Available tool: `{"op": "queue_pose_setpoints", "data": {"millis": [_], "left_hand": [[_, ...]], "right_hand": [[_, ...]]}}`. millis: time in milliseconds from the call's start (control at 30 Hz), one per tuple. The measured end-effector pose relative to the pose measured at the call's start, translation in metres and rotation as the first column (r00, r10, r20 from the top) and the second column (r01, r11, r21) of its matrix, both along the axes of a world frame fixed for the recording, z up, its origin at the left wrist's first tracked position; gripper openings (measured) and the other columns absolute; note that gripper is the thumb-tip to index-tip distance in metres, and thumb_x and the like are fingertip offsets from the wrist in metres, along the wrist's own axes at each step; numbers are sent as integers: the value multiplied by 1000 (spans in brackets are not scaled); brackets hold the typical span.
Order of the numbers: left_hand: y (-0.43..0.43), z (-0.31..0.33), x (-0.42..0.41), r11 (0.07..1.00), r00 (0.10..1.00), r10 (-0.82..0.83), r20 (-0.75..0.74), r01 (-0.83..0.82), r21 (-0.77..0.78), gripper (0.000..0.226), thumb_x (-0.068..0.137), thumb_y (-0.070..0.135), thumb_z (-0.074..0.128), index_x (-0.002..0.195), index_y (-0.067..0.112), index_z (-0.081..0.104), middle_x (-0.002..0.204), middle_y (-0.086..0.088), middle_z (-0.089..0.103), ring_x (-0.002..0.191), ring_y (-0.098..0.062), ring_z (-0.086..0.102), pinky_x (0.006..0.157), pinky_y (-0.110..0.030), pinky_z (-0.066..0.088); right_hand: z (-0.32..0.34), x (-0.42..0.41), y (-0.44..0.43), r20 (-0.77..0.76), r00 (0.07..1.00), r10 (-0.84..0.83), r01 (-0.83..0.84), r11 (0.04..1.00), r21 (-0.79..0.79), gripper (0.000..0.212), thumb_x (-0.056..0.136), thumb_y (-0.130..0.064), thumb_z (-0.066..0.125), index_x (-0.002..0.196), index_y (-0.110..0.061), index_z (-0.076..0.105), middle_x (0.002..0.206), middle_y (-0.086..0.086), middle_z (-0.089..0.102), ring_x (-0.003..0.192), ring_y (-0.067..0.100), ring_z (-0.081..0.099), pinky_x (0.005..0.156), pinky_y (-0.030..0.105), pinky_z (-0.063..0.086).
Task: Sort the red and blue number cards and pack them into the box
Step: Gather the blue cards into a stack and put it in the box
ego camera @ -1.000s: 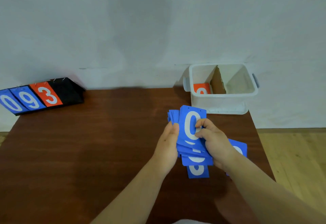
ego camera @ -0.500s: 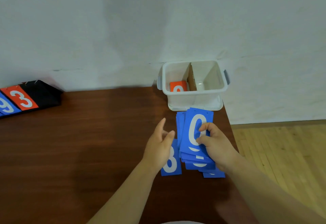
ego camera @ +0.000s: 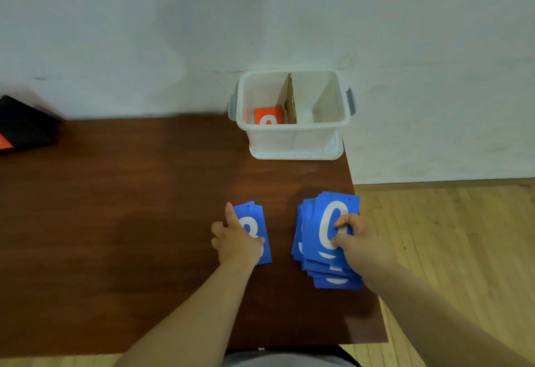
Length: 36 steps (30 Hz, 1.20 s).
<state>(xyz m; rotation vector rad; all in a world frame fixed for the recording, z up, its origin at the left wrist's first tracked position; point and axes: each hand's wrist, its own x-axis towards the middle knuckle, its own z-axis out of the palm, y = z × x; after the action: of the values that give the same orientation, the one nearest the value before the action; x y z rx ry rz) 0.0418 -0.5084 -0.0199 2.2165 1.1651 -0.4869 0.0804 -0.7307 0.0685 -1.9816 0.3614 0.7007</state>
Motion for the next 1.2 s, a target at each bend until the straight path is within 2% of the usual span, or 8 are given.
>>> {"op": "queue_pose_setpoints", "data": {"millis": [167, 333, 500, 633, 767, 933, 1100, 1200], "left_hand": [[11, -1, -6, 994, 996, 14, 92, -4, -108, 111, 86, 22, 81, 158, 47, 1, 138, -9, 33, 91, -18, 57, 79, -30, 54], [16, 10, -19, 954, 971, 73, 226, -2, -301, 81, 93, 13, 72, 157, 38, 29, 151, -1, 44, 133, -24, 51, 89, -29, 52], [28, 39, -29, 874, 912, 197, 360, 3, -485, 60, 100, 10, 60, 153, 33, 42, 150, -1, 51, 130, -20, 54, 92, -26, 48], [33, 80, -34, 781, 832, 294, 471, 74, -619, 54, 99, 2, 53, 138, 39, 53, 127, 4, 64, 89, 7, 66, 75, -11, 52], [37, 104, -35, 720, 757, 346, 554, 164, -674, 54, 101, 19, 51, 137, 60, 48, 145, 12, 56, 127, -10, 60, 106, -41, 52], [42, 128, -41, 694, 730, 215, 649, 353, -627, 43, 106, 50, 33, 149, 55, 32, 153, 30, 35, 130, 20, 39, 107, -12, 39], [35, 126, -35, 494, 732, 217, 646, 488, -720, 61, 99, 64, 33, 156, 46, 21, 155, 13, 44, 134, -3, 53, 101, -26, 51], [28, 123, -28, 466, 752, 155, 640, 516, -719, 77, 90, 76, 45, 157, 47, 20, 152, 11, 49, 133, -14, 56, 104, -39, 52]], "right_hand": [[1, -1, 2, -51, 999, 18, -19, 1000, -7, 21, 88, -3, 60, 98, -22, 55, 91, 10, 56, 77, 29, 53, 64, 39, 44], [7, -3, 17, -37, 999, 2, -1, 1000, 19, 23, 86, -7, 62, 91, -30, 56, 108, 19, 62, 90, 44, 66, 69, 43, 50], [18, -5, 39, -142, 983, -120, 164, 919, 358, 30, 85, 4, 57, 84, -26, 61, 98, 16, 65, 80, 36, 66, 64, 38, 51], [33, -9, 70, -248, 958, -142, 265, 767, 584, 28, 85, 8, 53, 89, -19, 57, 89, 10, 70, 73, 32, 68, 58, 35, 55], [35, -17, 97, -167, 974, -152, 220, 808, 546, 29, 85, 8, 53, 86, -21, 59, 101, 15, 68, 90, 40, 69, 71, 44, 56], [40, -28, 108, -129, 984, -120, 169, 851, 498, 26, 87, 0, 58, 84, -25, 61, 112, 22, 66, 105, 48, 67, 82, 51, 51], [49, -27, 98, -113, 993, -22, 79, 848, 525, 26, 90, 5, 55, 90, -21, 57, 107, 17, 67, 103, 46, 68, 80, 50, 52], [47, -19, 83, -89, 996, 4, 42, 862, 506, 26, 90, 5, 57, 93, -20, 57, 110, 20, 68, 101, 45, 70, 82, 53, 52]]}}
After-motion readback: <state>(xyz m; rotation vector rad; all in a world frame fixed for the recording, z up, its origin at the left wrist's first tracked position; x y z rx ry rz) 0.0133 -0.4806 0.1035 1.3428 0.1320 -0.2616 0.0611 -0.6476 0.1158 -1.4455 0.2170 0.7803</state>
